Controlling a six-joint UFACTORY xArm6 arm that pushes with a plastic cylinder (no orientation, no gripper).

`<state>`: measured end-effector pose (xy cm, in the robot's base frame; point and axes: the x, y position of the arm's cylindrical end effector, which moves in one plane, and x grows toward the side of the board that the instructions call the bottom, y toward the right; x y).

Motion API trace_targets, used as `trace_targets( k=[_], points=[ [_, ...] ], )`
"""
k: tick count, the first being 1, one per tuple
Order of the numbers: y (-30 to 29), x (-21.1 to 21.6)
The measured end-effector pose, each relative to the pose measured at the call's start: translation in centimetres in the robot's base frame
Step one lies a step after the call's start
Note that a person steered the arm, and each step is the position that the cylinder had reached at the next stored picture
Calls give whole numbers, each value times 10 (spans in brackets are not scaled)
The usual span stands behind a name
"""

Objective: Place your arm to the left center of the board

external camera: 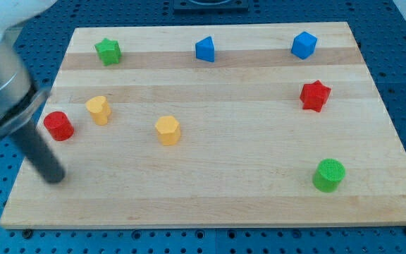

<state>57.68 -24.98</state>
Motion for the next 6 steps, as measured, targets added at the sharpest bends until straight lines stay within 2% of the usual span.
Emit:
trace_targets(
  k=[1,3,6],
  points=[
    [-43,9],
    [-50,-97],
    [-44,-169]
  ],
)
